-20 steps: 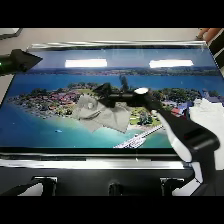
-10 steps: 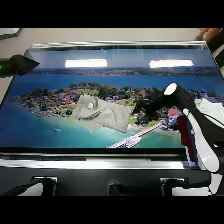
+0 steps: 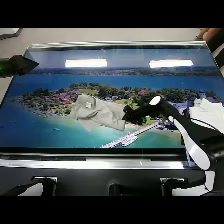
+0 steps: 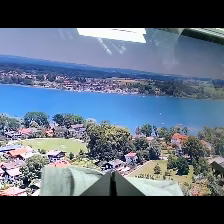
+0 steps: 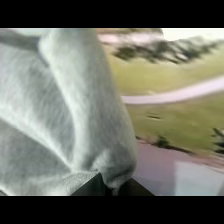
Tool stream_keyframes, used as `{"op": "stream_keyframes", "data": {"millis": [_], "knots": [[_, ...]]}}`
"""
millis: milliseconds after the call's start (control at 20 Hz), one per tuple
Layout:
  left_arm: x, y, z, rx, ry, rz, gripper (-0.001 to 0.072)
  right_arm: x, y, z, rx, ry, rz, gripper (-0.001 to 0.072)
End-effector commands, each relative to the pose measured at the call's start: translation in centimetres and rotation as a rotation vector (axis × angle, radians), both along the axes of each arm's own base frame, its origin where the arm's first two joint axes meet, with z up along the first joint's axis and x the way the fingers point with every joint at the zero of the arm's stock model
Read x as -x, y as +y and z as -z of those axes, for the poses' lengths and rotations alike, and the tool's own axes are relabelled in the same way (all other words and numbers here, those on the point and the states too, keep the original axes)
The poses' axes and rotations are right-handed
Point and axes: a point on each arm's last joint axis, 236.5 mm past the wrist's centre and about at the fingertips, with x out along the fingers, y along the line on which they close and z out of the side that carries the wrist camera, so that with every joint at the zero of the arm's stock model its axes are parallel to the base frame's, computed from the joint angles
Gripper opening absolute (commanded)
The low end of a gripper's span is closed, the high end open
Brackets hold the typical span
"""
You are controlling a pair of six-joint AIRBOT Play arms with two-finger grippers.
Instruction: Fold the shirts.
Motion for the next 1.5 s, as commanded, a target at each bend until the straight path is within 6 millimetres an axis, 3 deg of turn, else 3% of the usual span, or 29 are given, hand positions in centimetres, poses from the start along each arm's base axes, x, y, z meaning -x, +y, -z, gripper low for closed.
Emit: {"op": "stream_keyframes", "data": {"millis": [0,100,200,250,350,400,450,550,600,700,800,1050,1150,1250,1400,1450], "knots": [[0.0,0.0,0.0,-0.001,-0.001,-0.001,0.0034,-2.2,-0.1,-6.2,-0.089,-0.154,-0.063,0.0057],[0.0,0.0,0.0,-0.001,-0.001,0.0,0.0034,-4.8,-2.9,-13.7,-0.104,-0.281,-0.03,0.0057],[-0.1,0.0,0.1,-0.004,-0.001,0.001,0.0034,-6.3,-7.4,-21.4,-0.077,-0.388,0.051,0.0057],[-0.1,0.1,0.1,-0.008,-0.003,0.004,0.0034,-6.7,-11.2,-23.9,0.006,-0.433,0.108,0.0057],[-0.1,0.1,0.1,-0.014,-0.008,0.008,0.0034,-5.6,-19.2,-26.3,0.121,-0.333,0.328,0.0056],[-0.1,0.1,0.1,-0.014,-0.008,0.008,0.0034,-4.6,-20.4,-28.2,0.119,-0.365,0.296,0.0056],[-0.1,0.1,0.1,-0.014,-0.008,0.008,0.0035,-3.6,-22.9,-29.3,0.181,-0.389,0.295,0.0057],[-0.1,0.1,0.1,-0.014,-0.008,0.008,0.0035,-2.4,-30.7,-30.4,0.347,-0.367,0.487,0.0057],[-0.1,0.1,0.1,-0.014,-0.008,0.008,0.0034,-1.9,-33.5,-31.3,0.371,-0.375,0.567,0.0056],[-0.1,0.0,0.1,-0.016,-0.009,0.01,0.0035,-0.2,-37.7,-32.0,0.397,-0.361,0.668,0.0057],[-0.1,0.0,0.1,-0.019,-0.011,0.013,0.0034,2.3,-40.8,-31.4,0.406,-0.294,0.74,0.0056],[-0.1,0.0,0.1,-0.019,-0.011,0.013,0.0034,8.1,-45.1,-31.6,0.448,-0.205,0.869,0.0057],[-0.1,0.0,0.1,-0.021,-0.012,0.014,0.0034,11.3,-46.9,-31.5,0.492,-0.14,0.95,0.0057],[0.0,0.0,0.1,-0.022,-0.013,0.014,0.0035,14.9,-47.5,-30.9,0.532,-0.035,0.991,0.0057],[0.0,0.0,0.1,-0.022,-0.013,0.015,0.0035,17.9,-48.8,-31.1,0.645,0.015,1.054,0.0057],[0.0,0.0,0.1,-0.022,-0.013,0.015,0.0035,18.5,-48.6,-30.3,0.647,0.045,1.046,0.0057]]}}
